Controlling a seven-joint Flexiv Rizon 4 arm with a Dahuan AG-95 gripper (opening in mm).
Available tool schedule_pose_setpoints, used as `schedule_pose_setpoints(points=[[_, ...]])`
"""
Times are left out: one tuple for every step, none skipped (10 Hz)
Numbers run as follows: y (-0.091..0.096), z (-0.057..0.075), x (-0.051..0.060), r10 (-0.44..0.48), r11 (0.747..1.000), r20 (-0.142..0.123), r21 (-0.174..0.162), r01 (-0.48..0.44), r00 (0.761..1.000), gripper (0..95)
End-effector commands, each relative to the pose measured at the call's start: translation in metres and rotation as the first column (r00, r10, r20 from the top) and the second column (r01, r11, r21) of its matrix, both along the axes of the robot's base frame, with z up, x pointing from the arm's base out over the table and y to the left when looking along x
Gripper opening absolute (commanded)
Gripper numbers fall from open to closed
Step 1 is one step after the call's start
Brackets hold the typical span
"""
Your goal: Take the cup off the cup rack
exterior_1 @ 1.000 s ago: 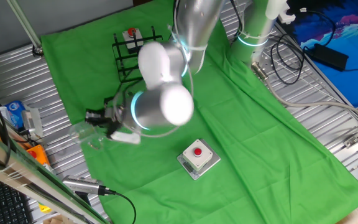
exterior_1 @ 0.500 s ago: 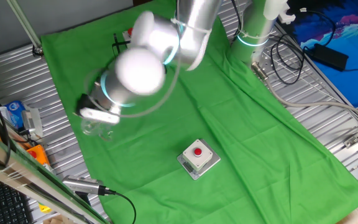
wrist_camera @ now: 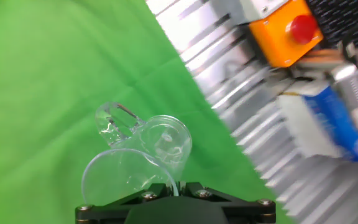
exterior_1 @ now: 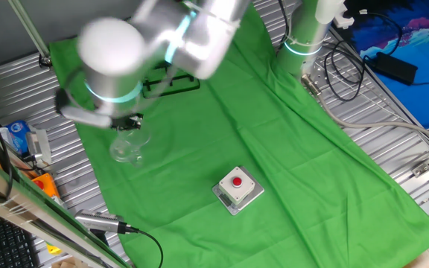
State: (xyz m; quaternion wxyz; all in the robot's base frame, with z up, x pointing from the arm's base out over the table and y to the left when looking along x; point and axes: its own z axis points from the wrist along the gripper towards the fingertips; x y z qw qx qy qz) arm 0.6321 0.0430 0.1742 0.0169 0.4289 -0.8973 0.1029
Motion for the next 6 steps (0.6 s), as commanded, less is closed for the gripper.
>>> schedule_pose_setpoints(points=[[-0.001,-0.008,-0.03,-0.13,0.967,-0.135,0.201,0.156,0.982,0.0],[-0.004,-0.008,-0.034,-0.121,0.964,-0.148,0.219,0.152,0.982,0.0],[-0.007,-0.008,-0.04,-0.118,0.963,-0.16,0.221,0.152,0.98,0.0],[-0.009,-0.008,-0.043,-0.128,0.958,-0.19,0.231,0.171,0.973,0.0],[-0.01,-0.008,-0.046,-0.142,0.952,-0.219,0.238,0.194,0.965,0.0],[-0.011,-0.008,-0.047,-0.153,0.949,-0.234,0.237,0.209,0.96,0.0]])
